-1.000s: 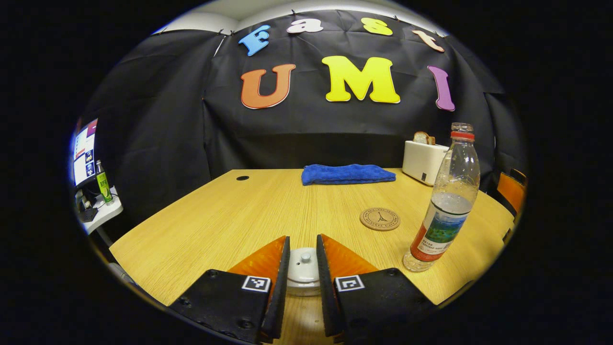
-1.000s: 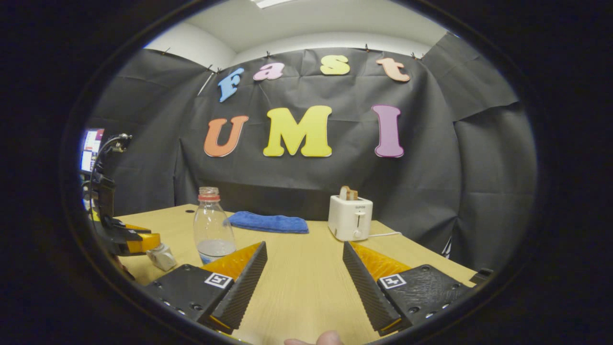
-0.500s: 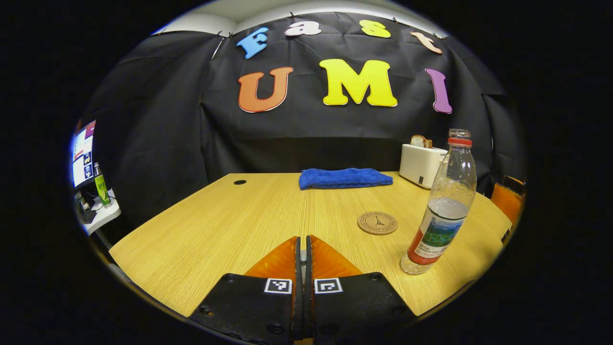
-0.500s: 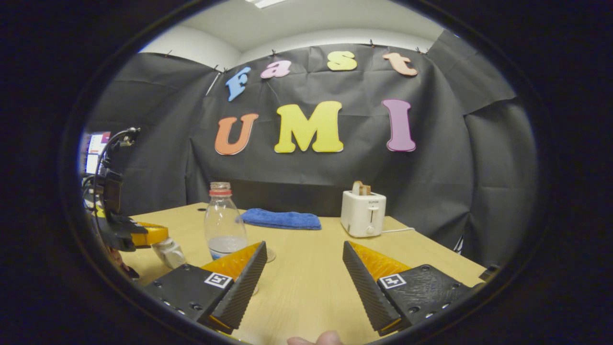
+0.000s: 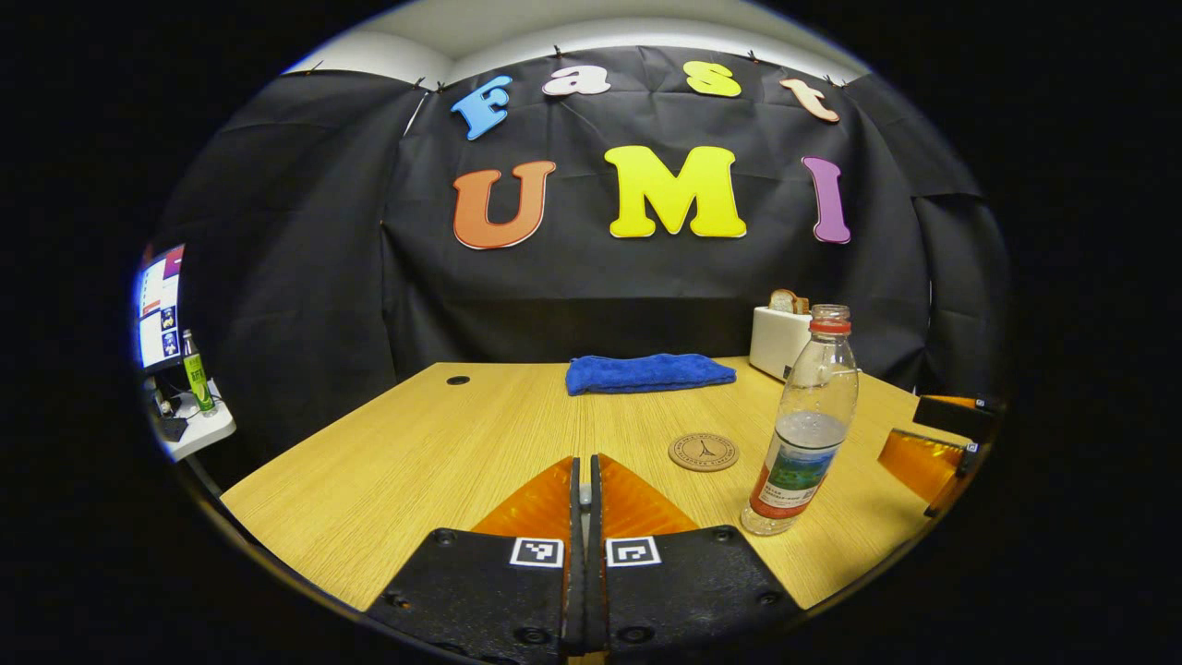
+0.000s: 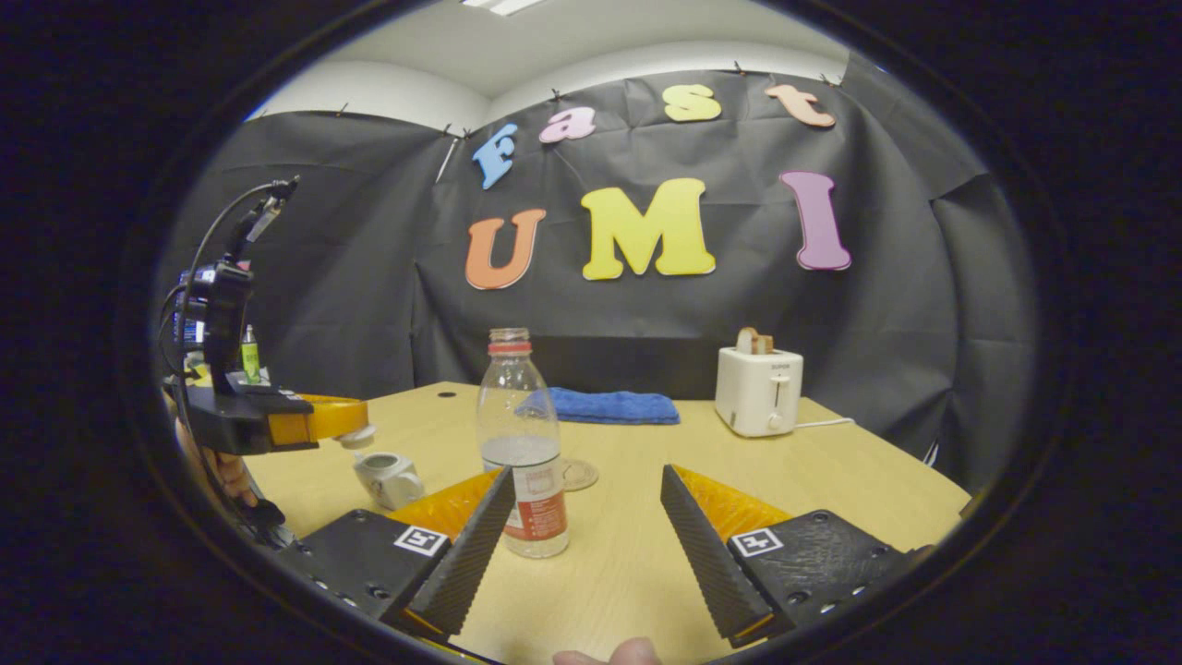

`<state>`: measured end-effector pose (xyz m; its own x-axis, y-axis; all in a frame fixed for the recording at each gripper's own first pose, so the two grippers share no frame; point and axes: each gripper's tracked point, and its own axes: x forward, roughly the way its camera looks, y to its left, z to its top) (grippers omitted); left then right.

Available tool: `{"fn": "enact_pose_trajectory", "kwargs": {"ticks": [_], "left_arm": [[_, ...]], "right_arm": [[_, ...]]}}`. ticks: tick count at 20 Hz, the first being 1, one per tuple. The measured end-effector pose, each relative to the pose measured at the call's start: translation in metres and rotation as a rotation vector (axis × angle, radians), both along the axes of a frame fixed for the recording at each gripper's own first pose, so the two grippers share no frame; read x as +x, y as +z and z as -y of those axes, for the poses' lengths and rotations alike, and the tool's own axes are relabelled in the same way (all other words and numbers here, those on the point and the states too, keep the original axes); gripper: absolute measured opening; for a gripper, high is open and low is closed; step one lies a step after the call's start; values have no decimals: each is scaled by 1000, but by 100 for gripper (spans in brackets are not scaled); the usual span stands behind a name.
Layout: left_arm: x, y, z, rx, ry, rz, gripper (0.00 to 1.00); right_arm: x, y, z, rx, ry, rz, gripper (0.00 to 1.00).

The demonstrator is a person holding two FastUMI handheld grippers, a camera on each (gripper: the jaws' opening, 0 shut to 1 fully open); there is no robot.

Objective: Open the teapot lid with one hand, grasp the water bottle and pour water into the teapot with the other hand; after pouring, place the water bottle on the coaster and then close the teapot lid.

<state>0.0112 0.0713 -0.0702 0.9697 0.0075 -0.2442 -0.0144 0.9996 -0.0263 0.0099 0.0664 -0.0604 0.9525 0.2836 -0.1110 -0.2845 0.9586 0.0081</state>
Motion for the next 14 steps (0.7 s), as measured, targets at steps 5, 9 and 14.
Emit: {"fn": "enact_pose_trajectory", "kwargs": {"ticks": [5, 9, 14], "left_arm": [[-19, 8, -9, -17, 15, 9, 3], [-29, 17, -27, -29, 55, 28, 3], [-33, 15, -39, -34, 85, 23, 3]], "right_arm": [[18, -15, -26, -28, 30, -44, 97], [37, -27, -48, -30, 54, -71, 96], [52, -19, -61, -21, 52, -52, 95]]}}
